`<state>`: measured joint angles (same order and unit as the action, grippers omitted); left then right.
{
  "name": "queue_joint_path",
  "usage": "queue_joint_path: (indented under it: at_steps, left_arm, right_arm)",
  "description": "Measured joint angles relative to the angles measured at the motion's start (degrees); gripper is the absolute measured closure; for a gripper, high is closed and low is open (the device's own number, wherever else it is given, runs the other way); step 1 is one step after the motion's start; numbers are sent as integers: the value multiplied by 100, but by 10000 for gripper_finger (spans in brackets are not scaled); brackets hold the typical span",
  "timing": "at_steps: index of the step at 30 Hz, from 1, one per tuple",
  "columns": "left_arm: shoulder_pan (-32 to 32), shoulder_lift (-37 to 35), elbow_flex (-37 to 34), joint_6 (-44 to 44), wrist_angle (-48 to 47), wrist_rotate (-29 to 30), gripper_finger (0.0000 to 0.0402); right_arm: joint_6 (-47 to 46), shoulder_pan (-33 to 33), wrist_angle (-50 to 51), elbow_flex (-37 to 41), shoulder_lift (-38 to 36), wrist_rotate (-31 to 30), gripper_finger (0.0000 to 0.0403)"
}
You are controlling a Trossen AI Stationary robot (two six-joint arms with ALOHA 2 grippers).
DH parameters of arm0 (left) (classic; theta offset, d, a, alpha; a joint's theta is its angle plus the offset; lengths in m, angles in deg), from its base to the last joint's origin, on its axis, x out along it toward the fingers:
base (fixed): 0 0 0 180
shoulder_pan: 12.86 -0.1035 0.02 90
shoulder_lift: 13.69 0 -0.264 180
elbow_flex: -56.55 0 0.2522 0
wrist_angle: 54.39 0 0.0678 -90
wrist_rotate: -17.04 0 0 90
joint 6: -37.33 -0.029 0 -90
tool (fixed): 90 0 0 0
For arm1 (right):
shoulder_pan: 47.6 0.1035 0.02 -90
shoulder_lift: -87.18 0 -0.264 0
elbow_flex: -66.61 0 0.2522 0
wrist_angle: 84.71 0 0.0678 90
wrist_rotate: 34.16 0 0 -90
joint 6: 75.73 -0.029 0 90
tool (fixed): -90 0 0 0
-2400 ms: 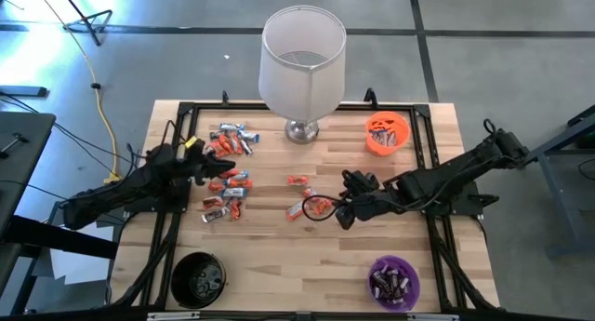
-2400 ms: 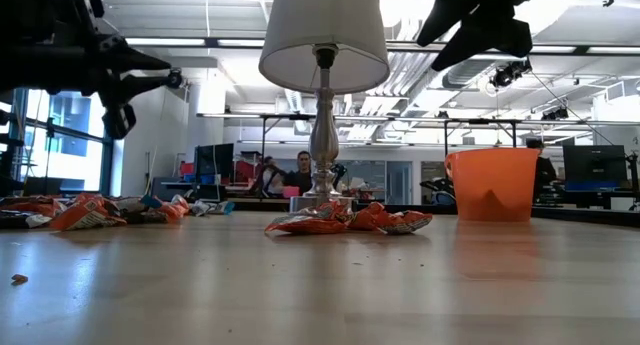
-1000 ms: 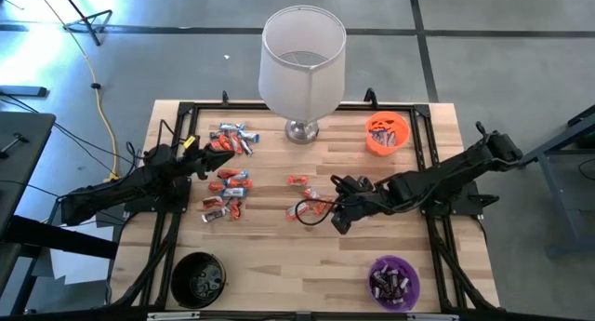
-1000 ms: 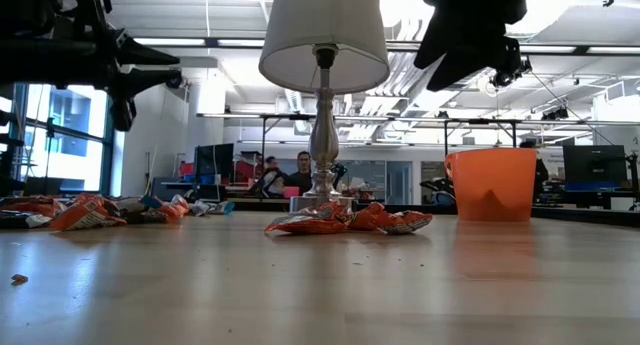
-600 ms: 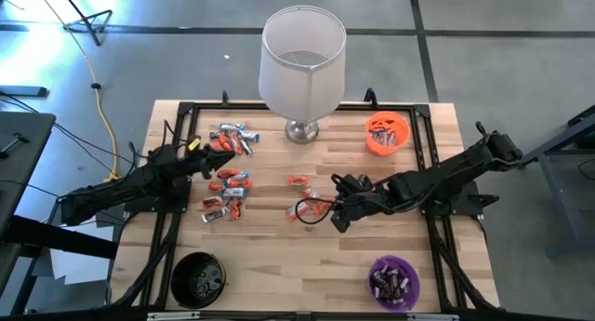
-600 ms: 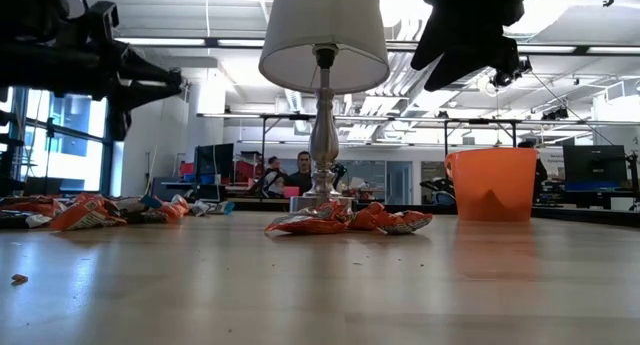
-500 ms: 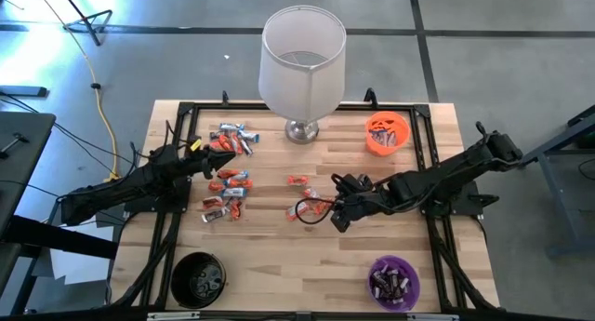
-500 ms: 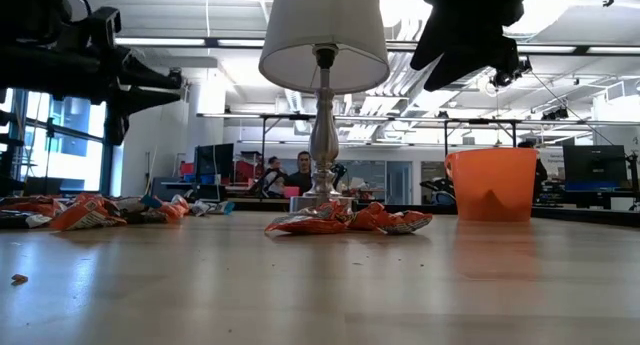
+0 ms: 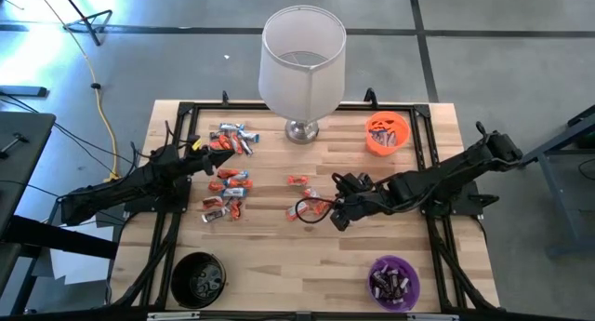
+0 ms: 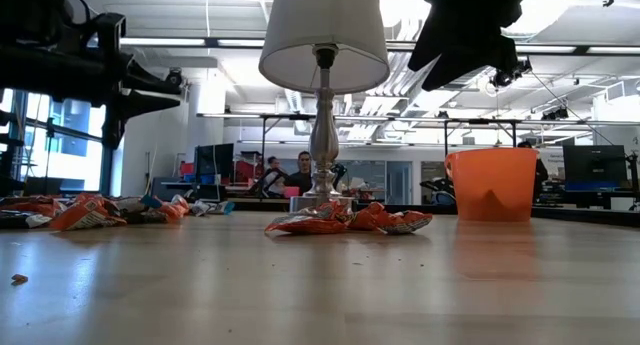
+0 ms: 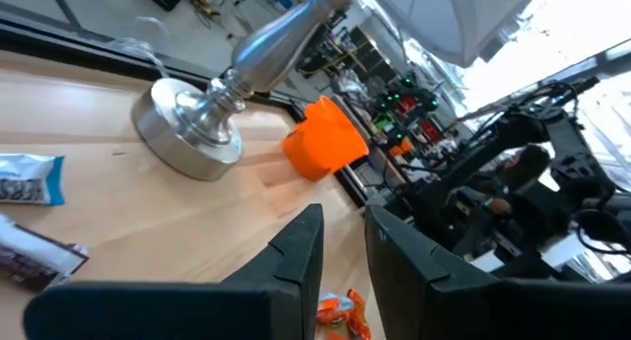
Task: Sort candy
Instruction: Put the orange chocolate bar into the black bucket
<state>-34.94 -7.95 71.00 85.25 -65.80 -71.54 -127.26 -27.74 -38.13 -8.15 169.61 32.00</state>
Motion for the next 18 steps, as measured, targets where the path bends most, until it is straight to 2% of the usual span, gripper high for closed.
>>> queue_joint_path:
  at_steps: [6,13,18]
  left_arm:
    - [0,2,0,2,-176,29,337]
    - [2,0,0,3,-86,-417,337]
    - [2,0,0,386,-122,-427,337]
  right_arm:
    - [102,-31,0,0,0,-17,222]
    - [103,-192,4,0,-2,-17,222]
    - [103,-289,58,0,-2,9,222]
